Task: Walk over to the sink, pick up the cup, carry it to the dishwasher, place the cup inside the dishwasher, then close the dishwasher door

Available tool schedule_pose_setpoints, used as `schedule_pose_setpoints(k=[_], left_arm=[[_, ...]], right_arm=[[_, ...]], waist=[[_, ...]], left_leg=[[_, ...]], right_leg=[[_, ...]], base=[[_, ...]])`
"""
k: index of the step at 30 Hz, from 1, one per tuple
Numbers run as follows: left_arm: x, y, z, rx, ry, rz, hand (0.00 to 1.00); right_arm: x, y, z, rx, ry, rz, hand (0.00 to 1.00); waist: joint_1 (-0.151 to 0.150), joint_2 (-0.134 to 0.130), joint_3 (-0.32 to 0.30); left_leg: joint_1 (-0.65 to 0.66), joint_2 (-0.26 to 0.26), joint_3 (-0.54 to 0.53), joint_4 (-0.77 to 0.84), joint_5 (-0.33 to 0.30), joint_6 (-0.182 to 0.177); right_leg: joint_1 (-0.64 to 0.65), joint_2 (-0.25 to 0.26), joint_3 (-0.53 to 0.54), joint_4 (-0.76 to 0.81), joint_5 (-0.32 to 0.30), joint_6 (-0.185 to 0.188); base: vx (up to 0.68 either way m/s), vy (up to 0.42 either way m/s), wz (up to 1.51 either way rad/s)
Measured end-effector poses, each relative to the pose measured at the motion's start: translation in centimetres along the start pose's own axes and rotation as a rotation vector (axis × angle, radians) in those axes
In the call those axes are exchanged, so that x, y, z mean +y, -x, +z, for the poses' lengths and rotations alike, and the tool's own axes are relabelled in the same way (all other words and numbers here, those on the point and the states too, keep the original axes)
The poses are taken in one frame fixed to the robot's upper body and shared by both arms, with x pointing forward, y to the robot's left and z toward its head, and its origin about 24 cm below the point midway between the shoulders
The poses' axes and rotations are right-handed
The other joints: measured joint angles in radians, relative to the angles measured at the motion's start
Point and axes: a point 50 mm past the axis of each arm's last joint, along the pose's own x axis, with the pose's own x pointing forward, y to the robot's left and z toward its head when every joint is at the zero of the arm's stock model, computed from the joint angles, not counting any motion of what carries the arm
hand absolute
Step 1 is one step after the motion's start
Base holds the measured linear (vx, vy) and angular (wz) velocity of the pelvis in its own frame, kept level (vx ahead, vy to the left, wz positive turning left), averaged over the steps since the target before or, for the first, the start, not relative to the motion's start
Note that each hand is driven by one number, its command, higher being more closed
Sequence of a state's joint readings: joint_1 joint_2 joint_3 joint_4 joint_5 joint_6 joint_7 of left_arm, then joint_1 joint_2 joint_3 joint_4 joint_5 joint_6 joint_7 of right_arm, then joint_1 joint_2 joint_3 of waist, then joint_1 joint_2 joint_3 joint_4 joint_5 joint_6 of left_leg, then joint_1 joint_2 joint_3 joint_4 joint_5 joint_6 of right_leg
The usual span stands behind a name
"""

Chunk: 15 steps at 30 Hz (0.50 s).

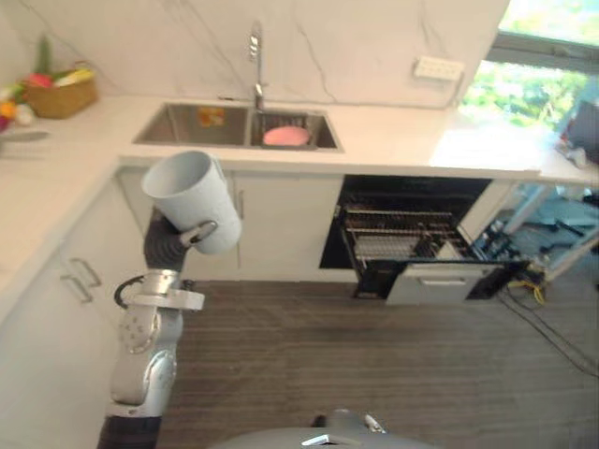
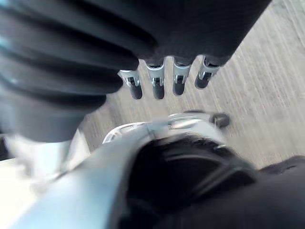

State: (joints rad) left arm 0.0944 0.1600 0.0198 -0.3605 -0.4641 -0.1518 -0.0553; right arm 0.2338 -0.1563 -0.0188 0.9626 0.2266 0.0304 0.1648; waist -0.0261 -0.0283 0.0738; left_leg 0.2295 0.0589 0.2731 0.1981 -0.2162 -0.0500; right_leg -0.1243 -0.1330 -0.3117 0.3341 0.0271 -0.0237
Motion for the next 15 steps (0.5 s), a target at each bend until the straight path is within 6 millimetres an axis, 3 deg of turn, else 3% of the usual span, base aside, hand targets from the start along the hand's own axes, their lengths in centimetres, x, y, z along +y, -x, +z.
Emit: schedule_pose_setpoints(k=[1, 2, 10, 15], left_arm=[[-0.2, -0.1, 0.2, -0.012, 0.007, -0.005, 1.00], [-0.3, 0.0, 0.6, -0.049, 0.030, -0.002, 1.00], [0.2, 0.1, 0.3, -0.036, 0.070, 0.022, 1.00], [3.4, 0.6, -2.3, 0.058, 0.152, 0.172, 1.00]], right_arm=[[-0.2, 0.0, 0.2, -0.009, 0.056, -0.007, 0.00], [0.2, -0.1, 0.5, -0.002, 0.103, -0.005, 0.00], [-0.2, -0.1, 0.2, 0.015, 0.029, -0.017, 0.00], [-2.1, 0.7, -3.0, 0.107, -0.354, -0.120, 0.00]], waist=[[0.002, 0.011, 0.004], [0.018, -0.010, 0.016], [0.023, -0.004, 0.016], [0.010, 0.045, 0.001]], left_leg=[[-0.010, 0.008, 0.000, 0.009, -0.006, -0.008], [-0.061, -0.037, -0.015, -0.007, -0.069, 0.027], [-0.066, -0.035, -0.027, -0.008, -0.070, 0.026], [-0.049, -0.033, -0.025, -0.029, -0.073, 0.019]], right_leg=[[0.040, 0.033, 0.007, -0.119, 0.013, 0.015], [0.084, 0.051, 0.026, -0.414, 0.197, 0.024], [0.085, 0.053, 0.022, -0.423, 0.196, 0.025], [0.089, 0.068, 0.031, -0.424, 0.191, 0.031]], base=[[0.12, -0.050, -0.41], [0.07, -0.032, -0.27], [0.00, 0.000, 0.03], [0.00, 0.002, -0.04]])
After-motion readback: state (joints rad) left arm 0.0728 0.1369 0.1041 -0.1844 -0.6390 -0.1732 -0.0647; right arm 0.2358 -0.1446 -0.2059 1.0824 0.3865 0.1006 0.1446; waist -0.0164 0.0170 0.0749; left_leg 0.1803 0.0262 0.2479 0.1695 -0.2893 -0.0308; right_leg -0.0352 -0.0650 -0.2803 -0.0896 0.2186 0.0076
